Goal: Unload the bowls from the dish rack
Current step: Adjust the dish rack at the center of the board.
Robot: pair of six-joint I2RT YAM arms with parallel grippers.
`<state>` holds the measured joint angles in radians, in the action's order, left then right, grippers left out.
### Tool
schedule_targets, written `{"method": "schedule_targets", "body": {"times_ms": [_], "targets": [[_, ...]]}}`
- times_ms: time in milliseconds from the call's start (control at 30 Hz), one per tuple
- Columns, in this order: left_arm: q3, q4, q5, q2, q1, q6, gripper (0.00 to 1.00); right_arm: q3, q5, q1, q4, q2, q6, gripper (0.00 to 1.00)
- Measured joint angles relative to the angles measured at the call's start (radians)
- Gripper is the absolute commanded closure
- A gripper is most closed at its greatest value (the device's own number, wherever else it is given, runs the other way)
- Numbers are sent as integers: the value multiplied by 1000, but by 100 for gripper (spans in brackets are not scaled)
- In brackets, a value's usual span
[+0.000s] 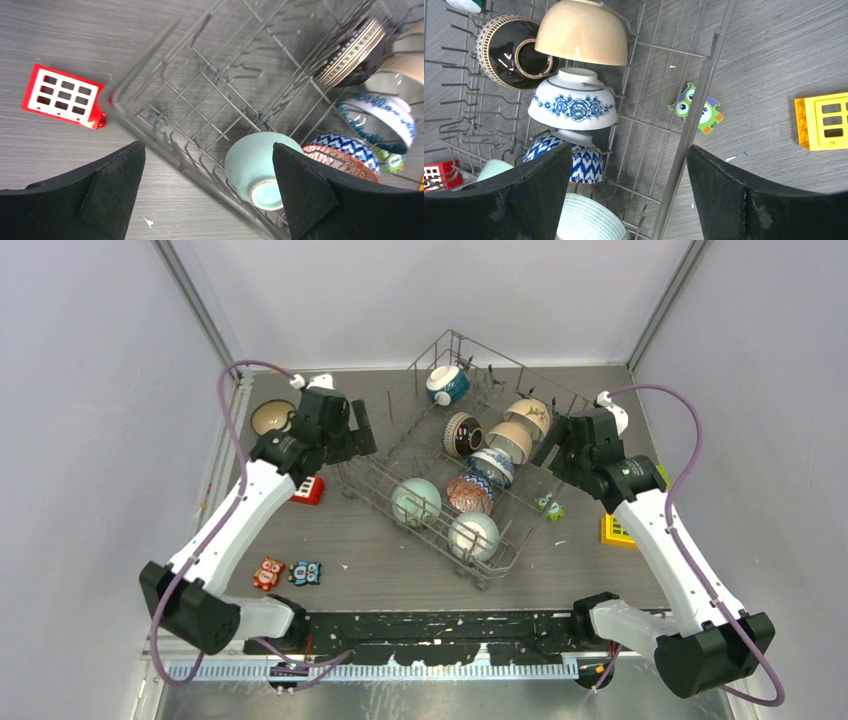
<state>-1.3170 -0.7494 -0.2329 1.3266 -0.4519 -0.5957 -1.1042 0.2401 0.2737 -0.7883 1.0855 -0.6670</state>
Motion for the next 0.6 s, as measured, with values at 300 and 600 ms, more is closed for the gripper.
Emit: {"method": "schedule_targets", "body": {"times_ms": [300, 600], "targets": [[51, 23, -70, -286, 2, -52, 12, -14, 5, 7, -10, -72, 25, 0], [132, -46, -9, -377, -105, -458, 8, -43, 9, 9, -12, -113, 0, 0]]}}
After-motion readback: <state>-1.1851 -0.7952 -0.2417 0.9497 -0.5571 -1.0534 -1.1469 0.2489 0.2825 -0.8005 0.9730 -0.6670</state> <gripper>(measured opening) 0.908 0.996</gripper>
